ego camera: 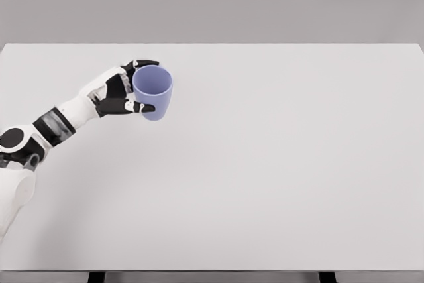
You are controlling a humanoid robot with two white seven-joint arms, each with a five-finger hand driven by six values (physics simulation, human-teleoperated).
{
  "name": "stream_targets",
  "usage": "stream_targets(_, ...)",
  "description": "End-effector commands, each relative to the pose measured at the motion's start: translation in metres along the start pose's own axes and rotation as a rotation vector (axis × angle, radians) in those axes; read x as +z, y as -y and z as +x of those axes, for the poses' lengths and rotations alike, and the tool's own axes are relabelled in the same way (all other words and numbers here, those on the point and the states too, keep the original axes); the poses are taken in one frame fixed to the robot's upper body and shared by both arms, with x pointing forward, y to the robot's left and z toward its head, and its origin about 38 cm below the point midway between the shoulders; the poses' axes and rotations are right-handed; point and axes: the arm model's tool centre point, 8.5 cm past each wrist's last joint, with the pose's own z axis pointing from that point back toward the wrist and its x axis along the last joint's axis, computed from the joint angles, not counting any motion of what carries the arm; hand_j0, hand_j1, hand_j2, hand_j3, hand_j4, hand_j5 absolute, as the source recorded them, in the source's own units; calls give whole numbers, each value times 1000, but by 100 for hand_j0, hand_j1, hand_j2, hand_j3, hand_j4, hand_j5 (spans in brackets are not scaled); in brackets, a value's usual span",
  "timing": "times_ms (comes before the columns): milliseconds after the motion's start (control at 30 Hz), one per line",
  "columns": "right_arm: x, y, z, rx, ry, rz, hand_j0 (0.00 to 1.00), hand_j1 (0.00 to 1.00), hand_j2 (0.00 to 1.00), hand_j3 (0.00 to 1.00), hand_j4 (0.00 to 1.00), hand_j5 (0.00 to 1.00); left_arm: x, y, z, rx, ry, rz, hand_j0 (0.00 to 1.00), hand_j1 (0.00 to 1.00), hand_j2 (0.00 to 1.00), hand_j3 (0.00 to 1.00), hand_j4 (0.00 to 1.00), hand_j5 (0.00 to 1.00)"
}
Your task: Flip the cup with left arm and place it on the table
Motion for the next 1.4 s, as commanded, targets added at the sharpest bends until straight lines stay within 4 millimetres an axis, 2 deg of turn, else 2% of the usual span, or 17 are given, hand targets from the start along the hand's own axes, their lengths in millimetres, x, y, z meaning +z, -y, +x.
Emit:
stream_targets(0, 0, 0, 0, 0, 0, 0, 100, 100, 100, 100, 100, 100, -2, 2, -1, 17, 12, 2, 75, 75, 75, 75, 75, 75)
stream_targets(467, 0, 0, 0, 0, 0, 0, 100, 100, 100, 100, 100, 100, 7, 14, -26, 64, -27, 1, 76, 76, 76, 76, 76, 76)
stream_targets(1200, 0, 0, 1, 0, 2, 1, 100, 100, 100, 100, 100, 100, 8, 23, -43, 86, -42, 4, 76, 76, 76, 76, 76, 76)
stream_targets(1367, 0, 0, 0, 0, 0, 0, 100, 100, 100, 100, 100, 100, 10, 25, -47, 91, -51, 4, 81, 81, 81, 81, 81, 81)
